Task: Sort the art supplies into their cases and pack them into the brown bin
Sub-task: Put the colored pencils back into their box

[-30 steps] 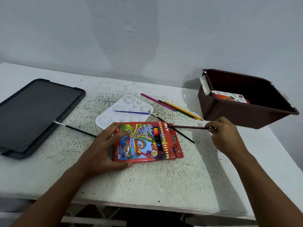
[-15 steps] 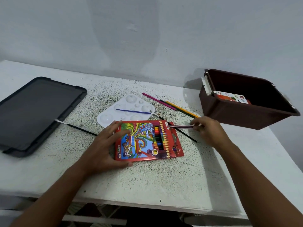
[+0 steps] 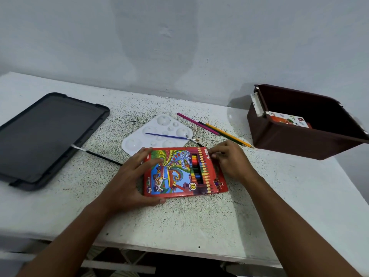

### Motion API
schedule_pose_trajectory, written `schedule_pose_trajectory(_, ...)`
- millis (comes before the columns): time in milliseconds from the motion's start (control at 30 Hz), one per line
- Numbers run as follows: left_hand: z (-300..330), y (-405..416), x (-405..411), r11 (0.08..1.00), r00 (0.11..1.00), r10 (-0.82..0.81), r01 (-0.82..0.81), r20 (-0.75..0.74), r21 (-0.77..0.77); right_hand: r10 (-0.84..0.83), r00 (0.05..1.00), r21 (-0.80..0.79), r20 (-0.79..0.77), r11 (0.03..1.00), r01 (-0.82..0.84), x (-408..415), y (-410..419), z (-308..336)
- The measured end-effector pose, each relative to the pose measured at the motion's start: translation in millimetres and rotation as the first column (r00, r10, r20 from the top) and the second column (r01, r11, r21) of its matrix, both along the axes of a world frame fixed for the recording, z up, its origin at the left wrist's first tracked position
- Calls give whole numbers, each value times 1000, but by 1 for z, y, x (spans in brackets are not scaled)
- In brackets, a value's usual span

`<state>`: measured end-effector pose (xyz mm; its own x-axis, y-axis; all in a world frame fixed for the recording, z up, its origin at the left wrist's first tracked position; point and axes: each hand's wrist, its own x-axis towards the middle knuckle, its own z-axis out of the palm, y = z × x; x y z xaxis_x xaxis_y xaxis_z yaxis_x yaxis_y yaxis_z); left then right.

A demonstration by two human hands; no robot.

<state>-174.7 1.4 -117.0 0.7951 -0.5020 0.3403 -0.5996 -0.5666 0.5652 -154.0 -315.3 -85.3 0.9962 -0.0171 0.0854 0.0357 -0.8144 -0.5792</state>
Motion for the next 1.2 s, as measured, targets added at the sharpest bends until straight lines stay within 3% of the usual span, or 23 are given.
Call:
schedule_pose_trajectory(167, 0, 0, 1, 1000, 1000, 0, 0, 7, 0, 22, 998, -18, -59, 1000, -23, -2, -12, 5)
schedule_pose_trajectory(433, -1, 0, 1, 1000, 1000, 4, -4, -5, 0, -93, 991, -210, 94, 971, 111, 10, -28, 7)
schedule_pose_trajectory(533, 0, 0, 0, 1000, 1000, 9, -9, -8, 8, -207, 964, -265, 168, 932, 247, 16, -35, 5)
schedule_pose_trajectory(700, 0, 0, -1, 1000, 1000, 6, -6, -2, 8, -284, 953, -432, 106, 850, 301, 15, -42, -2)
schedule_pose_trajectory(967, 0, -1, -1, 1000, 1000, 6, -6, 6, 9, -357, 931, -406, 78, 841, 356, 6, -41, 0)
schedule_pose_trajectory(1200, -2, -1, 1, 1000, 1000, 0, 0, 6, 12, -403, 897, -329, 180, 835, 441, -27, -52, 14)
